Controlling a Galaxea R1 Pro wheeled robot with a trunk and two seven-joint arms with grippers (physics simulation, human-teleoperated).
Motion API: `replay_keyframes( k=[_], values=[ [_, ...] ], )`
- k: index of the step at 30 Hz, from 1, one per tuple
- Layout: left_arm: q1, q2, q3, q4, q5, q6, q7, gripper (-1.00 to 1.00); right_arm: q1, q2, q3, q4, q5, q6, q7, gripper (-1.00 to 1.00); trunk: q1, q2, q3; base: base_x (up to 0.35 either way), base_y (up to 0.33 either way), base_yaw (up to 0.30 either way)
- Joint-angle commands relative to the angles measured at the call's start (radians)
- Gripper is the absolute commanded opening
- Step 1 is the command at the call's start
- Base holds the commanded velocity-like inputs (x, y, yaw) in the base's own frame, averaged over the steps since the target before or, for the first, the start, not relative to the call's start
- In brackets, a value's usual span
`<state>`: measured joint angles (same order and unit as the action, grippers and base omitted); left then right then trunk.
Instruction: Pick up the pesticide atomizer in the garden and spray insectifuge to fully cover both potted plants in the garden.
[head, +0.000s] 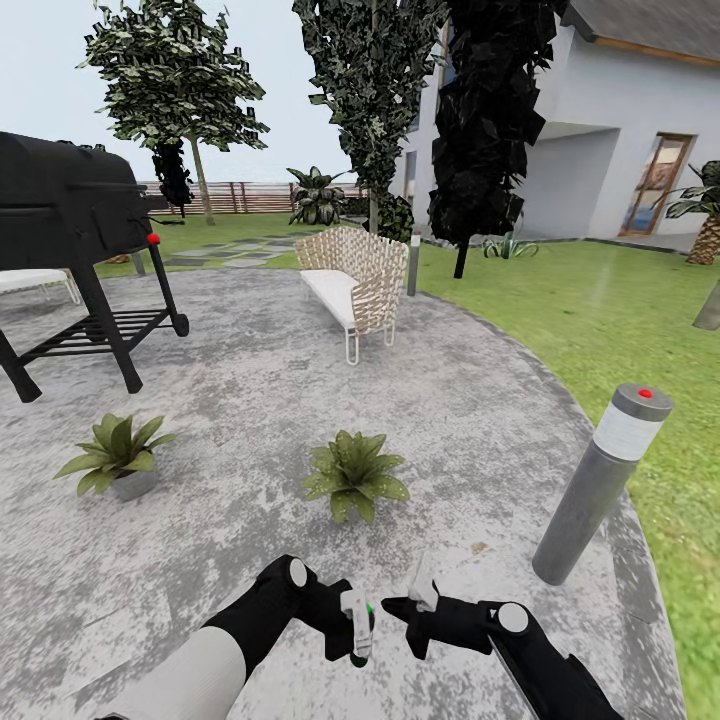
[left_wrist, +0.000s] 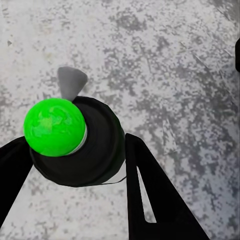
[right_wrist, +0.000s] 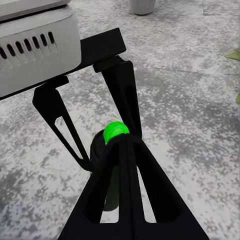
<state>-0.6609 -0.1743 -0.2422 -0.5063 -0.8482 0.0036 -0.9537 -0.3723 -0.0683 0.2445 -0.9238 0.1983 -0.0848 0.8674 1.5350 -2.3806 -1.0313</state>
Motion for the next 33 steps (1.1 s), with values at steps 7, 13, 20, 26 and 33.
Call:
replay_keyframes(
  k=[7,13,20,26,33],
  values=[
    [0.000,0.000,0.000,-0.001,-0.003,-0.009,-0.005,-1.00,0.000,-0.001,0.001,0.001,0.011,-0.009,-0.001,-1.00,0.000,0.000,-0.001,0.000,0.000,0.000],
    [0.000,0.000,0.000,-0.001,-0.003,-0.011,-0.005,-1.00,0.000,-0.001,0.001,0.002,0.011,-0.009,-0.001,-1.00,0.000,0.000,-0.001,0.000,0.000,0.000],
    [0.000,0.000,0.001,-0.001,-0.002,-0.014,-0.007,-1.00,0.000,-0.001,0.001,0.002,0.012,-0.009,-0.001,-1.00,0.000,0.000,-0.001,0.000,0.000,0.000],
    [0.000,0.000,0.000,-0.001,-0.003,-0.012,-0.047,-1.00,0.000,-0.001,-0.001,0.003,0.013,-0.009,-0.001,-1.00,0.000,0.000,-0.001,0.000,0.000,0.000],
    [0.000,0.000,0.000,-0.001,-0.002,-0.012,-0.048,-1.00,0.000,-0.001,-0.001,0.003,0.013,-0.009,-0.001,-1.00,0.000,0.000,-0.001,0.000,0.000,0.000]
  ],
)
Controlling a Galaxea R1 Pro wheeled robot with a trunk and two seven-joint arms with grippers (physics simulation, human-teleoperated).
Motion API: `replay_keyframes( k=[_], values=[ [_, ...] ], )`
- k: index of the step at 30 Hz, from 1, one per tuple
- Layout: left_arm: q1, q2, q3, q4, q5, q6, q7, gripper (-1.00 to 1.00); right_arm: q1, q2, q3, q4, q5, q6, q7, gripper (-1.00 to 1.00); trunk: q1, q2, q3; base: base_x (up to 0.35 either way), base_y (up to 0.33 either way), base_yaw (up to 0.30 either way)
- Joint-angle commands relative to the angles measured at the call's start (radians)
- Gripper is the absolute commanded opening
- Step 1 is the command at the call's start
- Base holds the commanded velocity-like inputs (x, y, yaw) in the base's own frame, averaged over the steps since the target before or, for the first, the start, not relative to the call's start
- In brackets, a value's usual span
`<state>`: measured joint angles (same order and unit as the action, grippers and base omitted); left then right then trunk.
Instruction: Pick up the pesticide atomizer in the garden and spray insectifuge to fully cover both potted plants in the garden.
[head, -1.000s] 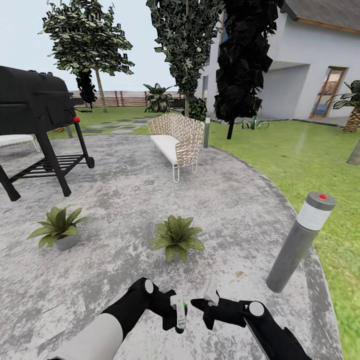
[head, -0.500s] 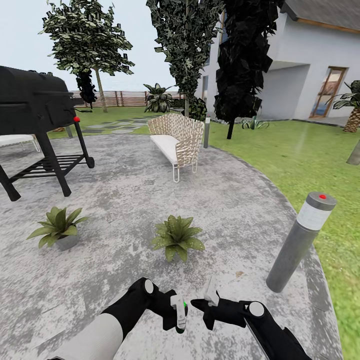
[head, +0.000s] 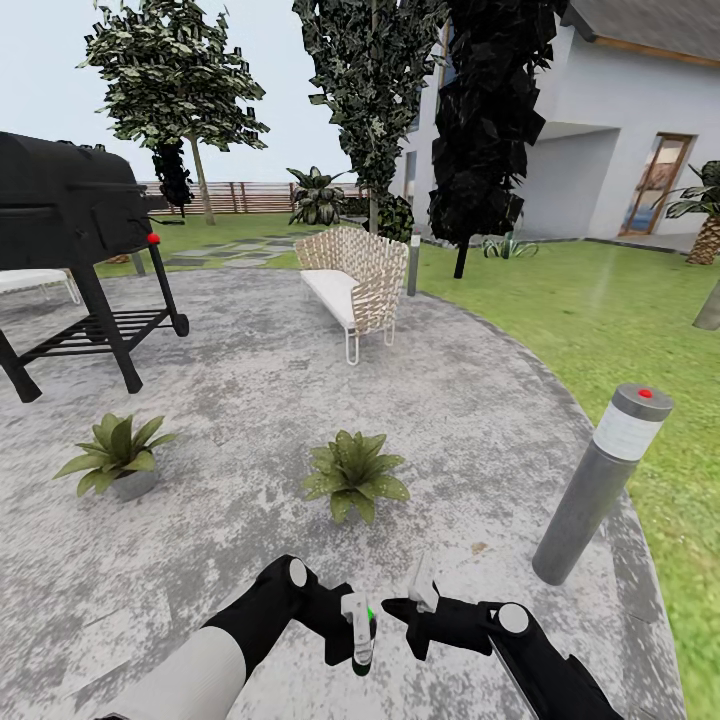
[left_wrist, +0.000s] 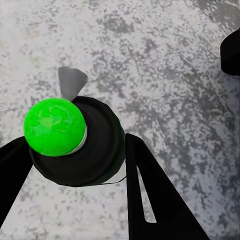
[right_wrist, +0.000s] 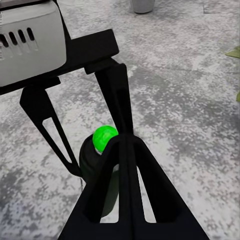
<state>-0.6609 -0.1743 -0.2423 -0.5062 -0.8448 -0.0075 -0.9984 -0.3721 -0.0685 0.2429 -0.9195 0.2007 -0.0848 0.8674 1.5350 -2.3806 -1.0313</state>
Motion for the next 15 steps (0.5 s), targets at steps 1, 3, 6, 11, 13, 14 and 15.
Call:
replay_keyframes(
  k=[1,3,6,11,13,14,15],
  values=[
    [0.000,0.000,0.000,-0.001,-0.005,-0.001,-0.002,-1.00,-0.001,-0.001,0.001,-0.001,0.011,-0.009,-0.001,-1.00,0.000,0.000,-0.001,0.000,0.000,0.000],
    [0.000,0.000,0.000,-0.001,-0.005,-0.001,0.000,-1.00,0.000,-0.001,0.001,-0.001,0.010,-0.009,-0.001,-1.00,0.000,0.000,-0.001,0.000,0.000,0.000],
    [0.000,0.000,0.000,-0.003,-0.005,0.000,0.001,-1.00,0.000,-0.001,0.001,-0.001,0.010,-0.009,-0.001,-1.00,0.000,0.000,-0.001,0.000,0.000,0.000],
    [0.000,0.000,0.000,-0.003,0.048,-0.002,0.002,-1.00,0.000,-0.001,0.001,-0.001,0.010,-0.009,-0.001,-1.00,0.000,0.000,-0.001,0.000,0.000,0.000],
    [0.000,0.000,0.000,-0.003,0.059,-0.003,0.001,-1.00,-0.001,-0.001,0.001,-0.001,0.010,-0.009,-0.001,-1.00,0.000,0.000,-0.001,0.000,0.000,0.000],
    [0.000,0.000,0.000,-0.003,0.061,-0.003,0.001,-1.00,-0.001,-0.001,0.001,-0.001,0.010,-0.009,-0.001,-1.00,0.000,0.000,-0.001,0.000,0.000,0.000],
    [0.000,0.000,0.000,-0.003,0.062,-0.003,0.001,-1.00,-0.001,-0.001,0.001,-0.001,0.010,-0.009,-0.001,-1.00,0.000,0.000,-0.001,0.000,0.000,0.000]
  ],
)
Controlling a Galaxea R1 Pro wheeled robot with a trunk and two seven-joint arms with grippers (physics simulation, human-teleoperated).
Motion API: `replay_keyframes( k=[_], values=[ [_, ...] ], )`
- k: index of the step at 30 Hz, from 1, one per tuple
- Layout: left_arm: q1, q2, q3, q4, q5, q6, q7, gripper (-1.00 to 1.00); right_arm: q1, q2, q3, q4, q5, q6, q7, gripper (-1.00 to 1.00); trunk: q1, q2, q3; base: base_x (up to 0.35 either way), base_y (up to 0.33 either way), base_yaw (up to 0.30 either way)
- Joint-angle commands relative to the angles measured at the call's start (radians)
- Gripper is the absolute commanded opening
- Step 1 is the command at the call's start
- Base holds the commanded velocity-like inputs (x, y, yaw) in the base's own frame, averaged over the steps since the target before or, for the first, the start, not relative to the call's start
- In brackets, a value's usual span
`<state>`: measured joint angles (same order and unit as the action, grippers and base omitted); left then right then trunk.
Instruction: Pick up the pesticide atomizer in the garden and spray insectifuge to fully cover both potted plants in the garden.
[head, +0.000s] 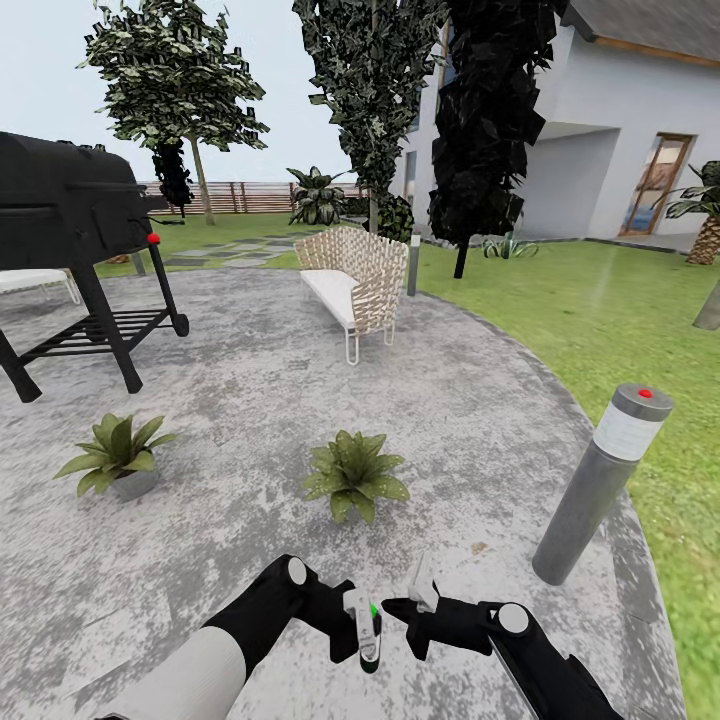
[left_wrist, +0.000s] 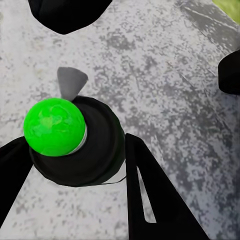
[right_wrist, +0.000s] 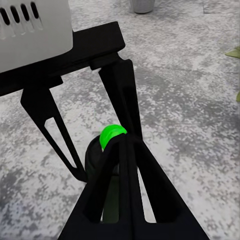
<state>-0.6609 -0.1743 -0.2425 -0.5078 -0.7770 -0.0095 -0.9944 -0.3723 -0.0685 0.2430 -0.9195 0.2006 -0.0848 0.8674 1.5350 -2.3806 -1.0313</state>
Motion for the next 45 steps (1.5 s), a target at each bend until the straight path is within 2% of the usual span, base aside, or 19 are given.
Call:
replay_keyframes(
  k=[1,45],
  values=[
    [0.000,0.000,0.000,-0.001,-0.005,-0.001,-0.003,-1.00,0.000,-0.001,0.001,-0.001,0.010,-0.009,-0.001,-1.00,0.000,0.000,-0.001,0.000,0.000,0.000],
    [0.000,0.000,0.001,-0.025,0.003,-0.001,-0.008,-1.00,0.000,-0.007,0.002,0.002,0.013,-0.010,-0.002,-1.00,0.000,0.000,-0.001,0.000,0.000,0.000]
  ],
)
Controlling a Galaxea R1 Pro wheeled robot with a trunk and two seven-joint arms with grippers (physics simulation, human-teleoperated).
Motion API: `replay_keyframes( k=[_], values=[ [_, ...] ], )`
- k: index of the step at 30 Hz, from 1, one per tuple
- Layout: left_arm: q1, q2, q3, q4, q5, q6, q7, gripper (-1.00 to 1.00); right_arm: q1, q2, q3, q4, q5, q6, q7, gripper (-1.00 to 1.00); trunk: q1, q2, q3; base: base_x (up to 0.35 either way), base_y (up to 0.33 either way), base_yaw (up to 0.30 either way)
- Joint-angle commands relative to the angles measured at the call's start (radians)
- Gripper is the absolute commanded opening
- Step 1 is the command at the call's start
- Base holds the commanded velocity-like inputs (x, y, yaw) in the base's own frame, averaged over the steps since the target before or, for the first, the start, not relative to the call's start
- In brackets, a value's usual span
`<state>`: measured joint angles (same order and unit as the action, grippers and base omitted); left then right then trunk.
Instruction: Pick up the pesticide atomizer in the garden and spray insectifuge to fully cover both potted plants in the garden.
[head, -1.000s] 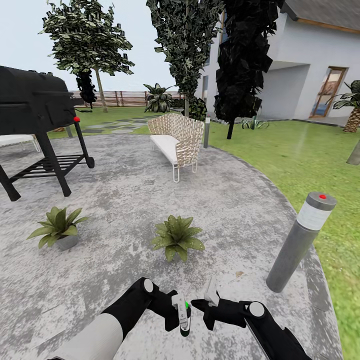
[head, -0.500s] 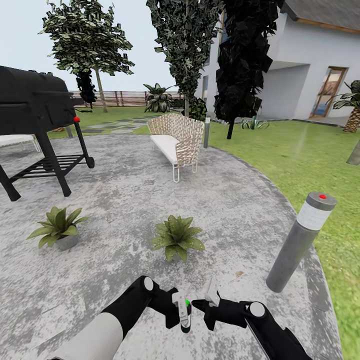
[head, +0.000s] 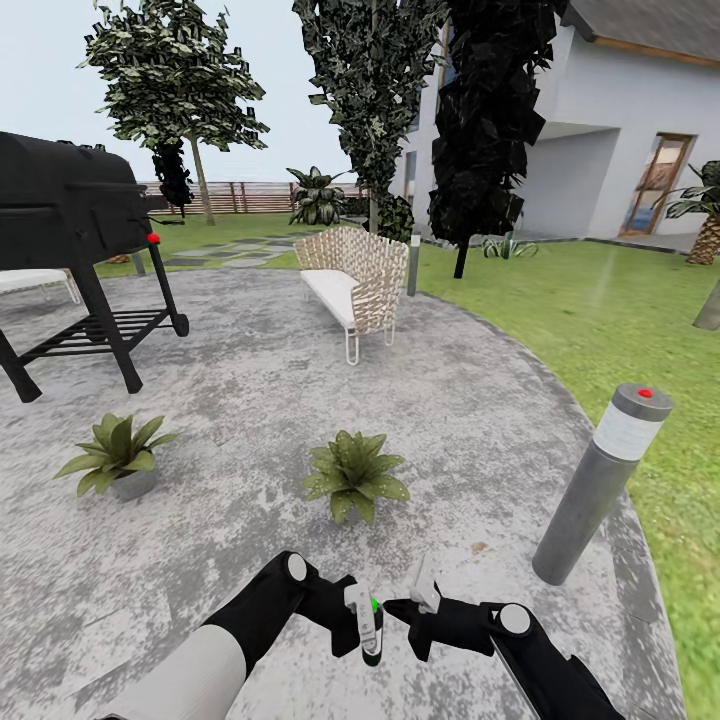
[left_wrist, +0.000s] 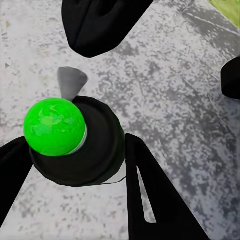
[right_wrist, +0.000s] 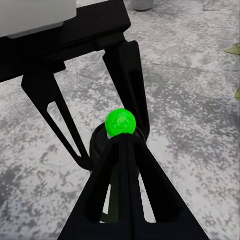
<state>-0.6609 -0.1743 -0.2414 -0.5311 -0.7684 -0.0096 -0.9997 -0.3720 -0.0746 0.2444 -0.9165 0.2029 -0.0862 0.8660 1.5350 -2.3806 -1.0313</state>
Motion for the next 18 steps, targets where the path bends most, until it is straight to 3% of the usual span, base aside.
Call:
replay_keyframes(
  k=[1,18],
  values=[
    [0.000,0.000,0.000,-0.001,-0.005,-0.001,-0.004,-1.00,0.000,-0.001,0.001,-0.001,0.010,-0.009,-0.001,-1.00,0.000,0.000,-0.001,0.000,0.000,0.000],
    [0.000,0.000,0.001,0.011,-0.002,-0.001,-0.007,-1.00,-0.001,0.001,0.001,-0.001,0.010,-0.008,-0.001,-1.00,0.000,0.000,-0.001,0.000,0.000,0.000]
  ],
)
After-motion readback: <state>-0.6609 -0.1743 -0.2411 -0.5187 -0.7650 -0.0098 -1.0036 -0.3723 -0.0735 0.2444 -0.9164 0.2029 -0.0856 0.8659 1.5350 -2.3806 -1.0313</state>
